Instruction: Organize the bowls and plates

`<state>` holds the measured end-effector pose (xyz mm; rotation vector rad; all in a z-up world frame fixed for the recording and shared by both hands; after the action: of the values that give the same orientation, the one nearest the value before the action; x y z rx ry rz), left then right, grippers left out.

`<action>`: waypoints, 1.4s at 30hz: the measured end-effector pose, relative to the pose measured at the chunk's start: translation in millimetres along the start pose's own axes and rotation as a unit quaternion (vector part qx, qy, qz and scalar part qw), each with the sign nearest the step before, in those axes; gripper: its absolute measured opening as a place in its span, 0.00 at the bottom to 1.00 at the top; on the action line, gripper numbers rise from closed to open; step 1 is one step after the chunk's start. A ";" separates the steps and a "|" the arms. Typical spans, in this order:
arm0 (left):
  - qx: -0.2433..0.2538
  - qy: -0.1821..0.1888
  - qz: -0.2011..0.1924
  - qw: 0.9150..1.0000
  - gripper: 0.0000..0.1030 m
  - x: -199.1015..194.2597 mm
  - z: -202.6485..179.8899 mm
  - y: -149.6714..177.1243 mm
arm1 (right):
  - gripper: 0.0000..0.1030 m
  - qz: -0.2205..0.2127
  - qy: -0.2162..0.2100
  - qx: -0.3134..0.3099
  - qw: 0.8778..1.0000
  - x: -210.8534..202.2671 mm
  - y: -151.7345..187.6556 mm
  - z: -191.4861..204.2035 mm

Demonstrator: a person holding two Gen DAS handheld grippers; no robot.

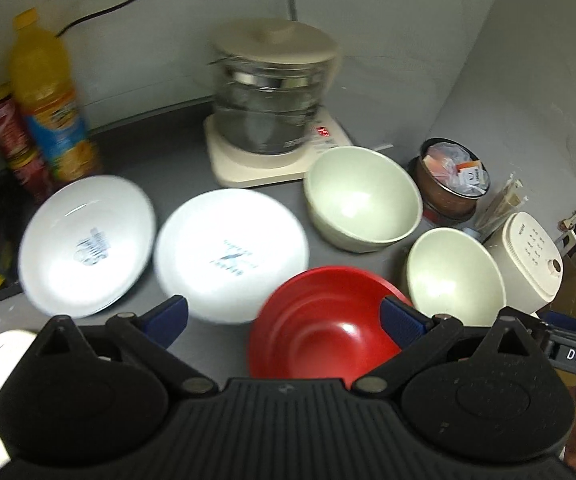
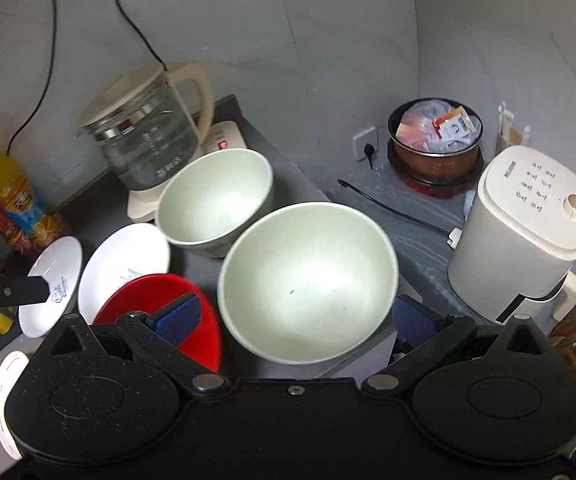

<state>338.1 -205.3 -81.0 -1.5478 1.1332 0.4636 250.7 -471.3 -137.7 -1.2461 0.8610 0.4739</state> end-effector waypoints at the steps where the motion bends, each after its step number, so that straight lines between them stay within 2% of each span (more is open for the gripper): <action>1: 0.002 0.003 0.002 1.000 0.97 6.7 -5.9 -3.0 | 0.97 0.001 -0.002 0.000 1.000 4.0 -2.8 -4.6; 5: 0.003 0.012 0.015 1.000 0.97 34.0 -25.6 -12.3 | 0.92 0.003 -0.007 -0.001 1.000 18.5 -11.3 -20.8; 6: 0.003 0.010 0.019 1.000 0.96 41.9 -31.0 -14.6 | 0.87 0.004 -0.010 -0.002 1.000 22.1 -13.8 -24.5; 9: 0.006 0.018 0.030 0.999 0.92 61.3 -43.7 -18.2 | 0.85 0.011 -0.010 -0.004 1.000 34.8 -18.9 -35.4; 11: 0.013 0.022 0.042 0.999 0.86 76.1 -54.0 -20.2 | 0.82 0.020 -0.011 -0.003 1.000 43.7 -22.2 -42.4; 17: 0.008 0.027 0.063 0.998 0.66 114.3 -72.1 -23.9 | 0.60 0.057 -0.029 -0.001 0.998 70.4 -22.1 -54.6; 23: 0.000 0.030 0.076 0.997 0.48 142.3 -77.2 -28.0 | 0.53 0.089 -0.048 0.003 0.995 88.4 -17.5 -57.4; 32: -0.001 0.048 0.095 0.994 0.33 172.5 -85.7 -32.8 | 0.36 0.115 -0.064 0.007 0.991 107.2 -12.1 -57.1; 37: -0.001 0.035 0.113 0.993 0.20 190.5 -88.5 -29.6 | 0.23 0.121 -0.070 -0.003 0.990 116.3 -12.2 -56.9; 39: 0.004 0.027 0.115 0.993 0.19 195.1 -89.5 -27.1 | 0.16 0.117 -0.079 -0.006 0.990 116.9 -12.5 -55.6; 42: -0.001 0.019 0.117 0.993 0.13 199.2 -87.3 -25.9 | 0.15 0.103 -0.069 -0.026 0.992 115.0 -12.7 -49.1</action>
<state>428.7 -368.3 -196.0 -1.4369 1.3519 0.5923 315.3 -537.0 -223.3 -1.1621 0.8675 0.7430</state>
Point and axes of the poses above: each gripper's, at about its wrist camera, not at the fingertips, and x roughly the way its jaws point, z to its left, y to its underside, the point moved 1 cm from there along x, roughly the way its jaws point, and after that the axes turned 14 degrees about y, right-handed, at the moved point
